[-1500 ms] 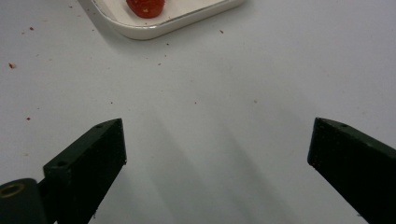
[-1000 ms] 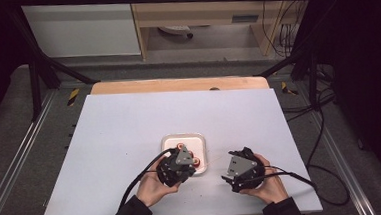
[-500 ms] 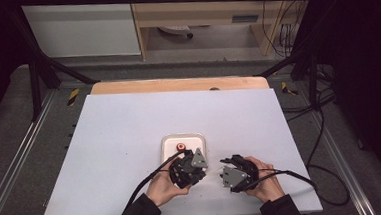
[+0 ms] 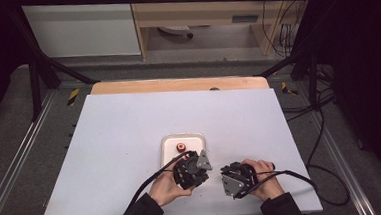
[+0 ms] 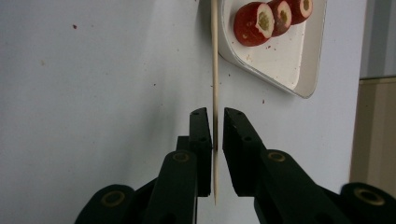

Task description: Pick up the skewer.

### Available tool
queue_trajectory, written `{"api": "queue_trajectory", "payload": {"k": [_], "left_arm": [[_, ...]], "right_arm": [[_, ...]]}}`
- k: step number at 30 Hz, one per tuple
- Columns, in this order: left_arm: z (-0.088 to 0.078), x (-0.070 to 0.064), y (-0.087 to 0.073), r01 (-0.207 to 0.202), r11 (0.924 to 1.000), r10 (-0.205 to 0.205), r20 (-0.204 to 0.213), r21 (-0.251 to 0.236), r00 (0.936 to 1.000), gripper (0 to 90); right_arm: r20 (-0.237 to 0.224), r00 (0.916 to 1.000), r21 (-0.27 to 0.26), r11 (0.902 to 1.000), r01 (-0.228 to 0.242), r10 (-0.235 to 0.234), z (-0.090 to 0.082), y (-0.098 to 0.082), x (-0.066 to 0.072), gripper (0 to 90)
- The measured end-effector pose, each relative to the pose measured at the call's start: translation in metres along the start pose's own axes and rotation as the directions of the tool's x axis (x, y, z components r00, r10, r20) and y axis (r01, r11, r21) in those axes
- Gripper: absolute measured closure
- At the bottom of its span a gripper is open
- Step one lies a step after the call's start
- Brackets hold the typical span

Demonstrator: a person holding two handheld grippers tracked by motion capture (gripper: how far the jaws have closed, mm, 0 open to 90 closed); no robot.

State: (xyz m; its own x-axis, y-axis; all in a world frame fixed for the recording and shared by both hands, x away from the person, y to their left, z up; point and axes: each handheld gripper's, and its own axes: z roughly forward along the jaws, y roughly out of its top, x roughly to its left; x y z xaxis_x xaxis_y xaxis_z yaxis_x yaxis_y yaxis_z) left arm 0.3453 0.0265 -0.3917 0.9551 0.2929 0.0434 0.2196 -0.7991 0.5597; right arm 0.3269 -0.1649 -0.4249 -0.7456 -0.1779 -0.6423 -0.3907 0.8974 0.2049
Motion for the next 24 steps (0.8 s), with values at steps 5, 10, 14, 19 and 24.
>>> {"api": "queue_trajectory", "payload": {"k": [5, 10, 14, 19, 24], "left_arm": [[0.001, 0.001, 0.000, 0.003, 1.0000, -0.003, 0.007, 0.002, 1.0000, 88.5], [0.001, 0.001, 0.000, 0.019, 0.9998, -0.019, 0.016, -0.006, 0.9997, 87.9], [0.000, 0.005, 0.001, 0.033, 0.9989, -0.033, 0.015, 0.035, 0.9993, 80.4], [0.002, 0.012, 0.007, 0.078, 0.9892, -0.082, 0.030, 0.124, 0.9961, 70.8], [0.012, 0.018, 0.015, 0.113, 0.9745, -0.124, 0.046, 0.194, 0.9912, 75.6]], "right_arm": [[0.007, 0.9990, -0.003, 0.9990, 0.043, -0.043, -0.001, 0.000, 0.001, 88.3], [0.018, 0.9973, 0.004, 0.9974, 0.071, -0.071, -0.003, 0.000, 0.001, 88.9], [0.030, 0.9949, 0.020, 0.9952, 0.096, -0.096, -0.004, 0.002, 0.000, 89.0], [0.041, 0.9890, 0.070, 0.9878, 0.139, -0.142, -0.004, 0.004, -0.004, 89.0], [0.044, 0.9820, 0.107, 0.9782, 0.178, -0.184, -0.003, 0.009, -0.006, 89.0]]}}
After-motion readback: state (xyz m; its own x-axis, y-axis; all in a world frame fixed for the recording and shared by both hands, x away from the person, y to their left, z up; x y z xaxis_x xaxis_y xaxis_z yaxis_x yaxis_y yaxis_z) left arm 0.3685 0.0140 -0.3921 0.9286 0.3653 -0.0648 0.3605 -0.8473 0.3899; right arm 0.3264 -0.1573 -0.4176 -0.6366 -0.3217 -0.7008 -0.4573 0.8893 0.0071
